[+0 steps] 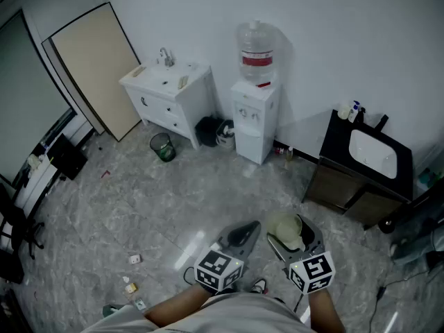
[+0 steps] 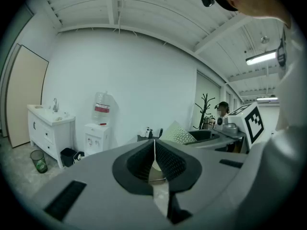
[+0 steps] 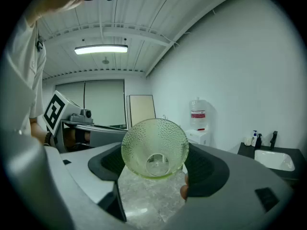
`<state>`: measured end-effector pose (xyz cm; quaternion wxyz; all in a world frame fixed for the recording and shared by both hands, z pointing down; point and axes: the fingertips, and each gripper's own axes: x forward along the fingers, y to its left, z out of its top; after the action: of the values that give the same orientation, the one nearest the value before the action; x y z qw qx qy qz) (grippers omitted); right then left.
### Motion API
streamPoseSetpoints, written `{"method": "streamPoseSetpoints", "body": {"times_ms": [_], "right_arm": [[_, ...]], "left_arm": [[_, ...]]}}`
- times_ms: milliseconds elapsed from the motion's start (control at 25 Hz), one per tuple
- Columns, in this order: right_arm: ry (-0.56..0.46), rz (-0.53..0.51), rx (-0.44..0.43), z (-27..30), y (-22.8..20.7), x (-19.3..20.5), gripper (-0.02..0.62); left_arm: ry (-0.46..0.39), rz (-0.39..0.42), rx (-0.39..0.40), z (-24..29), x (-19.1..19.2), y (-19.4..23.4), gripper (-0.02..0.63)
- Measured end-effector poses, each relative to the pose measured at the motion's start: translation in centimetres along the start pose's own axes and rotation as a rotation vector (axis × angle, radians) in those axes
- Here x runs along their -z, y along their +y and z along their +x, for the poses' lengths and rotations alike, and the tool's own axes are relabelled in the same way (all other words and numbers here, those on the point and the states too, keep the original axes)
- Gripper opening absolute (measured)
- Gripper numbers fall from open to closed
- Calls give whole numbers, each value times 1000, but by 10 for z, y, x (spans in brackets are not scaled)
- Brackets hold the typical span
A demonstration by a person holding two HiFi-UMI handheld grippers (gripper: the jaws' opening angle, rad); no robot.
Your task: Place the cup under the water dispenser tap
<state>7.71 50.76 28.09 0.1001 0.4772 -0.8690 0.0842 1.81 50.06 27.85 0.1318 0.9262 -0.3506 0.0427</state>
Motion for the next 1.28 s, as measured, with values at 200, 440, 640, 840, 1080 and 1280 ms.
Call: {"method": "streamPoseSetpoints", "body": {"times_ms": [200, 440, 640, 840, 1080, 1280], "right_arm": [[-3, -9, -6, -3, -3, 2, 367], [1, -17, -12, -7, -8, 3, 367], [-4, 11, -18, -13, -12, 7, 367], [-5, 49, -32, -18, -20, 14, 367], [16, 26, -55, -15, -31, 24, 367], [34, 15, -74, -1, -36, 28, 367]], "left_arm": [[3, 6, -6, 5, 2, -5, 14], [2, 12, -6, 9, 3, -14, 14], [3, 13, -11, 11, 5, -19, 14], [20, 11, -17, 18, 13, -25, 14], [28, 10, -51, 28, 19, -25, 14], [36, 7, -78, 32, 24, -14, 14]]}}
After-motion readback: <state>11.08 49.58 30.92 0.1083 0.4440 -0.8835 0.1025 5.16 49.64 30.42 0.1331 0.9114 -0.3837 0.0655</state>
